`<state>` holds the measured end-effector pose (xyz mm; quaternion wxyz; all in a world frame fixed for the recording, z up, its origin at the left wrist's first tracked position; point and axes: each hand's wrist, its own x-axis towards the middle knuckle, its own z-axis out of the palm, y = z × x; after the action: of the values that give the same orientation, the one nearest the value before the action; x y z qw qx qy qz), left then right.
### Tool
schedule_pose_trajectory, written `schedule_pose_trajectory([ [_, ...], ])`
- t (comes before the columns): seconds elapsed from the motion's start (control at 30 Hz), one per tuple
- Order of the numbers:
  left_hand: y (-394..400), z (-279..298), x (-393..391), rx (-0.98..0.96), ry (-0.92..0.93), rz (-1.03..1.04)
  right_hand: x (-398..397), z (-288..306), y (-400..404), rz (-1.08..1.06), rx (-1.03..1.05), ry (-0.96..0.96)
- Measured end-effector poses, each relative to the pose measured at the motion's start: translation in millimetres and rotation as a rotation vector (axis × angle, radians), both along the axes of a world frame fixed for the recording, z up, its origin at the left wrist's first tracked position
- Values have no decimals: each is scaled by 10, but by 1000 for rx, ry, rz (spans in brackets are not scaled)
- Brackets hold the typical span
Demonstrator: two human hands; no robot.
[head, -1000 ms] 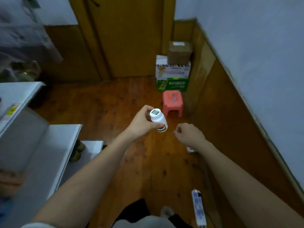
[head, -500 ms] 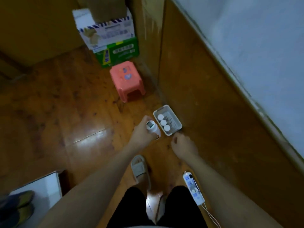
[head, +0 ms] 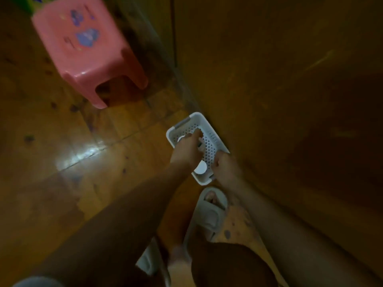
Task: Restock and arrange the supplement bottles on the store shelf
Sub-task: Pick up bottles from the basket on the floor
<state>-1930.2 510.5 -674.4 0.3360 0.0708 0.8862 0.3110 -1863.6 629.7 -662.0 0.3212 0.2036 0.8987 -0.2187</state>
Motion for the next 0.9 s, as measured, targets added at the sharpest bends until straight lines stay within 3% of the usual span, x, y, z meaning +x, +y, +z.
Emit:
schedule_pose_trajectory([
  [0.23, 386, -1254, -232, -185, 26, -393, -317, -996, 248, 59, 62, -29],
  [0.37, 453, -1509, -171, -269, 81, -479, -324, -1271, 235, 42, 43, -69],
  [0.5, 405, -1314, -152, -249, 63, -467, -326, -1009, 244, 21, 0, -61],
  [0.6, 228, -653, -168, -198, 75, -367, -302, -424, 207, 11, -49, -46],
  [0.7, -132, 378, -117, -175, 30, -238, -265, 505, 19, 27, -93, -44],
  [0.9, -1224, 3177, 282, -246, -75, -99, -88, 3104, -782, 199, -136, -2],
])
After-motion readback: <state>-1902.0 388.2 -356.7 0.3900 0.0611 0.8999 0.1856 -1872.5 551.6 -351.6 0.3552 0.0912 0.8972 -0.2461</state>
